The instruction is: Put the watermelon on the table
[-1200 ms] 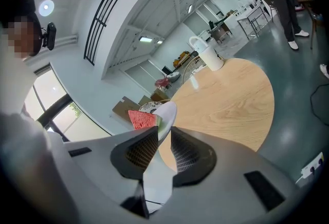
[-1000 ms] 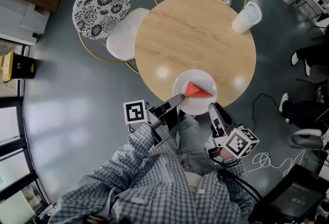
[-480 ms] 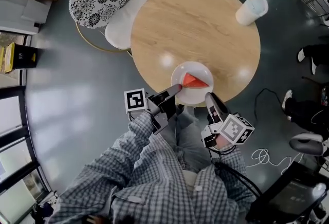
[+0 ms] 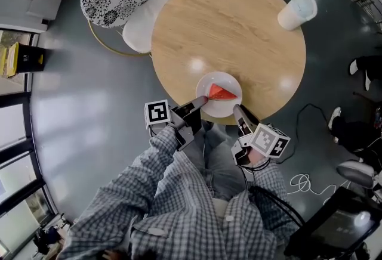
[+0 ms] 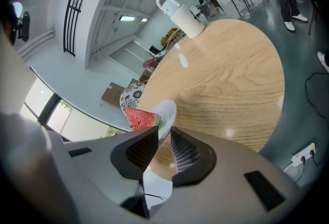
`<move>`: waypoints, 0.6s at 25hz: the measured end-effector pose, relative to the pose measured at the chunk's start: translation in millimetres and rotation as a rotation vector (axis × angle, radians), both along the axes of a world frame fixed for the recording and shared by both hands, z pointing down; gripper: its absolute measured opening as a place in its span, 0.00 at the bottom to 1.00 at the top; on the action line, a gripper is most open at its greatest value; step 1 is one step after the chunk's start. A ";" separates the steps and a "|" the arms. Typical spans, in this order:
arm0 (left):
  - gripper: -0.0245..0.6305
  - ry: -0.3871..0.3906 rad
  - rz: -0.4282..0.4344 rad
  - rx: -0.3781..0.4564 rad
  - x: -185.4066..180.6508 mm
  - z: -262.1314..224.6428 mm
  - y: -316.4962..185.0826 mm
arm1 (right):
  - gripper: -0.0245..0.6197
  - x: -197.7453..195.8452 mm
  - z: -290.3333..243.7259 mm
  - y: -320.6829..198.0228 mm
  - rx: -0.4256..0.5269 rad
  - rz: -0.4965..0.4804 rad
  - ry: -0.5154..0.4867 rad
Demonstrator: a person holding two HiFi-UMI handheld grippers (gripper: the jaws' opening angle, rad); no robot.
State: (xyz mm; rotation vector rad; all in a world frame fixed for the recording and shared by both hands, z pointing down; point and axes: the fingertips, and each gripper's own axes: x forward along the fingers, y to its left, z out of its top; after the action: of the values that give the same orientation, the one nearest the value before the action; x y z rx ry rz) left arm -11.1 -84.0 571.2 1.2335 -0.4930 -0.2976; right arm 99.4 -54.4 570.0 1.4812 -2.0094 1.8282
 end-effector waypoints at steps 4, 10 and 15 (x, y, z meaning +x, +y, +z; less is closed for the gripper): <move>0.12 -0.022 -0.016 -0.023 -2.2 11.5 -1.1 | 0.16 -1.2 11.6 -4.8 -0.023 -0.023 0.002; 0.12 -0.038 -0.032 -0.027 -4.1 16.1 -1.9 | 0.16 -3.0 17.3 -7.8 -0.049 -0.044 -0.011; 0.12 -0.095 -0.017 -0.031 -7.7 26.6 -2.6 | 0.17 -5.8 19.0 -5.5 -0.026 -0.133 0.036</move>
State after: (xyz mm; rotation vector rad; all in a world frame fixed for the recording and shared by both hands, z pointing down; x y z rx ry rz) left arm -18.8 -86.6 597.8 1.2178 -0.5879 -0.2457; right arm 93.6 -59.8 588.9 1.3287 -2.0072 1.7564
